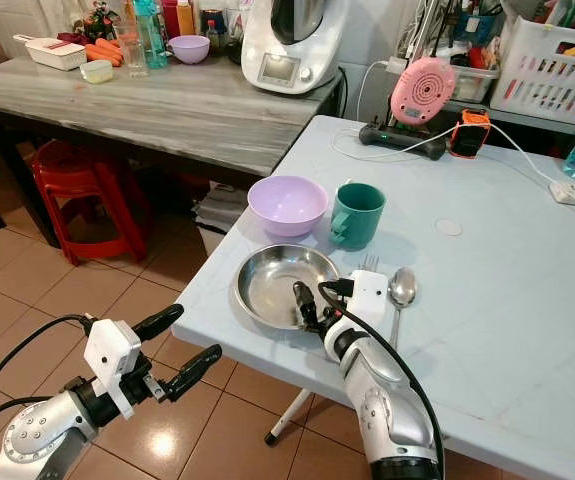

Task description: Setting the table

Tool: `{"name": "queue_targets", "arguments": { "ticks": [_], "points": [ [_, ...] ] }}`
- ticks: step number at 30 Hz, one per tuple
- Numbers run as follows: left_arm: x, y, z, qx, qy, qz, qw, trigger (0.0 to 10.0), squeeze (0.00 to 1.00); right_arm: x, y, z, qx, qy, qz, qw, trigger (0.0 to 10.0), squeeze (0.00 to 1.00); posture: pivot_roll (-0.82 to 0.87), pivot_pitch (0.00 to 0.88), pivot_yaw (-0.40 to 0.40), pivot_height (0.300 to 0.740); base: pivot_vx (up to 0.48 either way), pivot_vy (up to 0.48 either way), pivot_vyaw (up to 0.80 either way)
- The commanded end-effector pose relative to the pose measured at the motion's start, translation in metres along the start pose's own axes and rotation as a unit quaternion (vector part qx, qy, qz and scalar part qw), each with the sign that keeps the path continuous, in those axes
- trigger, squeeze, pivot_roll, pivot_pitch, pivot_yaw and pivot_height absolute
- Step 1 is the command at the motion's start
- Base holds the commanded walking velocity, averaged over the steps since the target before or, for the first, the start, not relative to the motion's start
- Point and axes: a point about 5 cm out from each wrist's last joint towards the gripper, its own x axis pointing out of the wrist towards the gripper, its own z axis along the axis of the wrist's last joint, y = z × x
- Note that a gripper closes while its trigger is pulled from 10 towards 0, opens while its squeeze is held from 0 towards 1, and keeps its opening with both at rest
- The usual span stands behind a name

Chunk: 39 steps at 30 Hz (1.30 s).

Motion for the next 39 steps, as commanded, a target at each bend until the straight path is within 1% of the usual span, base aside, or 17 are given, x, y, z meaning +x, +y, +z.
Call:
{"name": "queue_targets", "arguments": {
  "ticks": [1, 9, 21, 27, 34, 39],
  "points": [
    [0.001, -0.003, 0.007, 0.009, -0.004, -0.016, 1.000, 10.0, 0.00, 0.002, 0.000, 0.000, 0.008, 0.010, -0.001, 1.000, 0.0, 0.00, 0.07, 0.003, -0.028, 0.740, 0.000, 0.000, 0.00],
    [0.004, -0.008, 0.017, 0.010, -0.012, -0.024, 1.000, 10.0, 0.00, 0.005, 0.001, -0.006, 0.012, 0.030, -0.005, 0.999, 0.0, 0.00, 0.07, 0.001, -0.025, 0.740, 0.000, 0.000, 0.00],
    [0.007, -0.008, 0.027, 0.008, -0.016, -0.029, 0.999, 10.0, 0.00, 0.007, -0.003, -0.010, 0.027, 0.045, -0.025, 0.998, 0.0, 0.00, 0.07, 0.001, -0.022, 0.740, 0.000, 0.000, 0.00],
    [0.006, -0.007, 0.027, 0.006, -0.014, -0.029, 0.999, 10.0, 0.00, 0.007, -0.004, -0.011, 0.042, 0.047, -0.034, 0.997, 0.0, 0.00, 0.07, 0.000, -0.020, 0.740, 0.000, 0.000, 0.00],
    [0.006, -0.006, 0.023, 0.005, -0.011, -0.029, 1.000, 10.0, 0.00, 0.007, -0.004, -0.011, 0.045, 0.047, -0.037, 0.997, 0.0, 0.00, 0.07, 0.001, -0.019, 0.740, 0.000, 0.000, 0.00],
    [0.007, -0.006, 0.019, 0.005, -0.008, -0.027, 1.000, 10.0, 0.00, 0.008, -0.005, -0.010, 0.065, 0.039, -0.049, 0.996, 0.0, 0.00, 0.07, 0.000, -0.020, 0.740, 0.000, 0.000, 0.00]
  ]
}}
